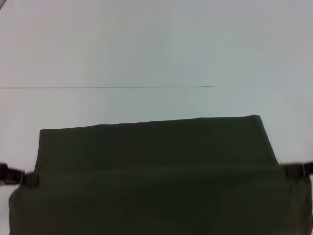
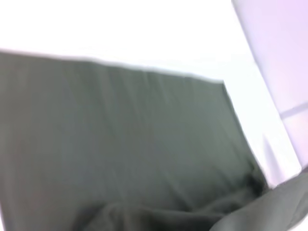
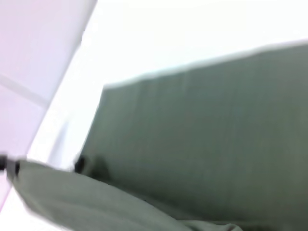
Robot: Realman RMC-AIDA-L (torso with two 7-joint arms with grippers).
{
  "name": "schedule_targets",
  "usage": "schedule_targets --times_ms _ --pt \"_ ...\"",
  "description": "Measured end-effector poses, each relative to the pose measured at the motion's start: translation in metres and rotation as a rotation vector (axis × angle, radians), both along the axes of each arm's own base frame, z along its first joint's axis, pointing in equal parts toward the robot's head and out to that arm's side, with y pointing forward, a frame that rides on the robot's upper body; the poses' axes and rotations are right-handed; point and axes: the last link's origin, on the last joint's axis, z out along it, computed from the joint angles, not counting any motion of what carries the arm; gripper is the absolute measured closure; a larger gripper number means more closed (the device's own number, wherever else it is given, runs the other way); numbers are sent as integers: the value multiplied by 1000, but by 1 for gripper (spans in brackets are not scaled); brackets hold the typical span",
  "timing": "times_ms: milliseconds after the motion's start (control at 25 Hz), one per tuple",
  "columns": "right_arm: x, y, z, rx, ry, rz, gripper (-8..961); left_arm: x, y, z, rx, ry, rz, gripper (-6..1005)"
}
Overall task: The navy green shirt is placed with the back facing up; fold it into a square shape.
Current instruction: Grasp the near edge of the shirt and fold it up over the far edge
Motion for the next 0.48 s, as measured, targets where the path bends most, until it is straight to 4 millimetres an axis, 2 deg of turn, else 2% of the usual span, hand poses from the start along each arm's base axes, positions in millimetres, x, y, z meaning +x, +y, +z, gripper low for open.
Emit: schedule_targets --times_ms 160,480 --pt "2 12 -2 126 33 -26 881 -1 9 -1 104 -34 16 960" --pt "-3 37 -23 331 40 -18 880 -1 28 -19 251 -43 41 960"
